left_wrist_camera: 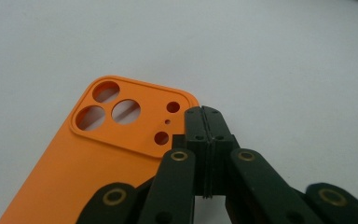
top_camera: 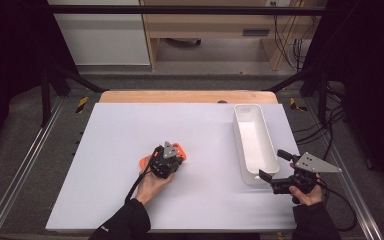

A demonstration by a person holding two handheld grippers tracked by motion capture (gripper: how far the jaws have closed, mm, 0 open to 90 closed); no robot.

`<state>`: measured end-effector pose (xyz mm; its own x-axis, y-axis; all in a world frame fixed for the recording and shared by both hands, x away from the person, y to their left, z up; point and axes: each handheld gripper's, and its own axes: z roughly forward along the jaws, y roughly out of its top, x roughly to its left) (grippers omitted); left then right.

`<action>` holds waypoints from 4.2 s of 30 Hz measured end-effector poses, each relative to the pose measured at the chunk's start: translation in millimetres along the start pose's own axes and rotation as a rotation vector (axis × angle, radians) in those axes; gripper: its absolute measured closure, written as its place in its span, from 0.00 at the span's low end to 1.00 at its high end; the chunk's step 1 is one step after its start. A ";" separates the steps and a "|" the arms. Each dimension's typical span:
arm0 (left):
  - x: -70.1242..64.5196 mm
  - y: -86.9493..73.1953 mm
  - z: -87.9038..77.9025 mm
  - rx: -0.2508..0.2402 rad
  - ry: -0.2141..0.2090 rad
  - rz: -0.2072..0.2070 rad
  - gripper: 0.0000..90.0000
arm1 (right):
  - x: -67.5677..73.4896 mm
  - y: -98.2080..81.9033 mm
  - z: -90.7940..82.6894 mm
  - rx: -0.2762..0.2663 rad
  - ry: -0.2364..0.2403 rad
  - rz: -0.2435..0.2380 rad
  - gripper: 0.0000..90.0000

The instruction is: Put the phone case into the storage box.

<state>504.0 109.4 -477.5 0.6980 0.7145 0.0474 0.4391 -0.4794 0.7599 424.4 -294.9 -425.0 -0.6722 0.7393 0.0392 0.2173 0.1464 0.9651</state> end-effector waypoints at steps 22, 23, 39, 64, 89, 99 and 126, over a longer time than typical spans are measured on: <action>12.7 -1.6 1.9 -0.020 0.031 -0.013 1.00 | -0.1 0.0 0.1 0.000 0.000 0.000 0.00; 12.5 -1.6 1.8 -0.017 0.033 -0.011 1.00 | 0.0 0.0 0.1 0.001 0.000 0.002 0.00; 4.4 4.5 -18.7 -0.076 -0.018 0.003 0.90 | -0.3 0.3 -0.7 -0.003 0.001 0.002 0.00; 35.4 7.9 -87.5 -0.218 -0.096 -0.057 0.39 | 0.0 0.4 -0.9 -0.004 0.003 0.004 0.00; 48.6 15.8 -123.1 -0.165 -0.042 0.005 0.01 | 0.0 0.2 -1.1 -0.004 0.002 0.004 0.00; 53.9 17.7 -121.8 -0.132 -0.040 0.017 0.00 | -0.2 0.2 -1.3 -0.005 0.006 0.002 0.00; 59.2 32.1 -102.4 -0.075 -0.048 0.031 0.00 | -0.3 -0.9 0.4 0.010 0.007 0.007 0.00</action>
<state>501.6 188.5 -383.8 0.7373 0.6743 0.0418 0.3746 -0.4596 0.8053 424.8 -295.0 -426.0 -0.6755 0.7359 0.0475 0.2288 0.1478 0.9622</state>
